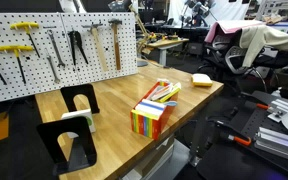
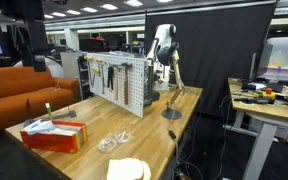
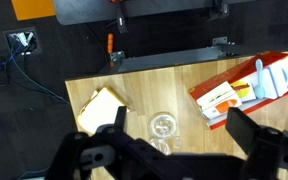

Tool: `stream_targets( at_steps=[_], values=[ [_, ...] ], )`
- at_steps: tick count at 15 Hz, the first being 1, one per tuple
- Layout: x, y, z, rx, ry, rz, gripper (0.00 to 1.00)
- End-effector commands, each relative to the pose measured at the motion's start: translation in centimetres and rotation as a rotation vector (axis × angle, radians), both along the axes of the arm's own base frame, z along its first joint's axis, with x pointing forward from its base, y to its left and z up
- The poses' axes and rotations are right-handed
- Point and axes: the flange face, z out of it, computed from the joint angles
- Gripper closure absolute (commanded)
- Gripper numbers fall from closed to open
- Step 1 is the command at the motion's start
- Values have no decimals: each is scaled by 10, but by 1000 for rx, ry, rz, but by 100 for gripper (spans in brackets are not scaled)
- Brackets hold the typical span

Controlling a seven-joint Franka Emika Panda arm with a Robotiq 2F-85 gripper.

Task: Remove the blue spoon from the box, put it in the cup, move the cup slightly to the left and then move the lid to the left too

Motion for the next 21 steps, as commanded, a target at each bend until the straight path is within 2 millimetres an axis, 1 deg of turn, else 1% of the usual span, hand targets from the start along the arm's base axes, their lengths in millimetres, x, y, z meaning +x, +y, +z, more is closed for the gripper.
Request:
stream_targets(
  at_steps=[1,13,16,18,20,21],
  values=[
    [0,0,1,0,1,0,0],
    [0,0,1,0,1,0,0],
    [5,4,-2,-8,6,29,0],
    [13,16,-3,-4,-7,107,0],
    [22,39,-4,-1,-13,238,0],
    [28,55,-7,-24,-11,299,0]
  ],
)
